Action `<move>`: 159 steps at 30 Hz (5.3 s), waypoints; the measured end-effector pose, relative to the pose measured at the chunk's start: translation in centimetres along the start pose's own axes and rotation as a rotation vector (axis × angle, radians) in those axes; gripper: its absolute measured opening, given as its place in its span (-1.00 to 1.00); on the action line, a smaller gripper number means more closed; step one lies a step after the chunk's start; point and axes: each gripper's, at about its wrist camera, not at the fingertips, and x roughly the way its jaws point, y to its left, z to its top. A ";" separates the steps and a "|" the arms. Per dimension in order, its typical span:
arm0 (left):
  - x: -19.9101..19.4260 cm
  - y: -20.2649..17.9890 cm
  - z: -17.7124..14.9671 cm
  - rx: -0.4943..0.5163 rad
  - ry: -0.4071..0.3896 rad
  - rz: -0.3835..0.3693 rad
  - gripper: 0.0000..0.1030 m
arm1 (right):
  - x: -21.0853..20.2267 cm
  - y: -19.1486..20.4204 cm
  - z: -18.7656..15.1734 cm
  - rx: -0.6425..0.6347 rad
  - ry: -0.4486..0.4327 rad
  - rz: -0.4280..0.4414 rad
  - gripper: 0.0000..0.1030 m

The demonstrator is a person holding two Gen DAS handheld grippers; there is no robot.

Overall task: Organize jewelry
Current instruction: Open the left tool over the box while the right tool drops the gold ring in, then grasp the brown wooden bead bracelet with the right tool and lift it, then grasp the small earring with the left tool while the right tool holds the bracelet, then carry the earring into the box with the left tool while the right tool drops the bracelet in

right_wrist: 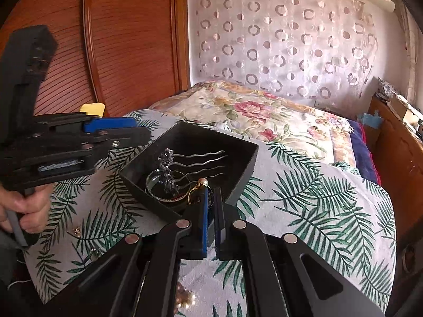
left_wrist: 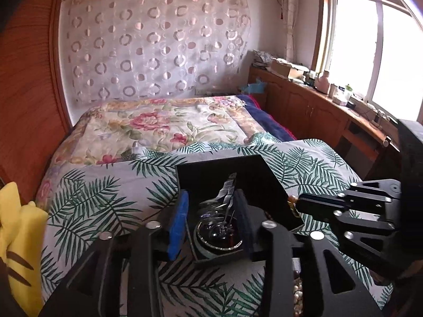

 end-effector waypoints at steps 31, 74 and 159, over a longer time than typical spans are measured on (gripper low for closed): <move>-6.0 3.9 -8.2 -0.045 0.011 0.023 0.52 | -2.2 2.3 -2.5 -0.017 0.005 0.062 -0.90; -7.3 4.0 -12.8 -0.073 0.076 0.013 0.53 | -1.5 8.3 -8.0 -0.170 0.156 0.108 -0.72; -4.1 0.2 -3.3 0.066 0.002 -0.015 -0.71 | -1.8 1.1 4.5 -0.021 -0.067 0.012 -0.71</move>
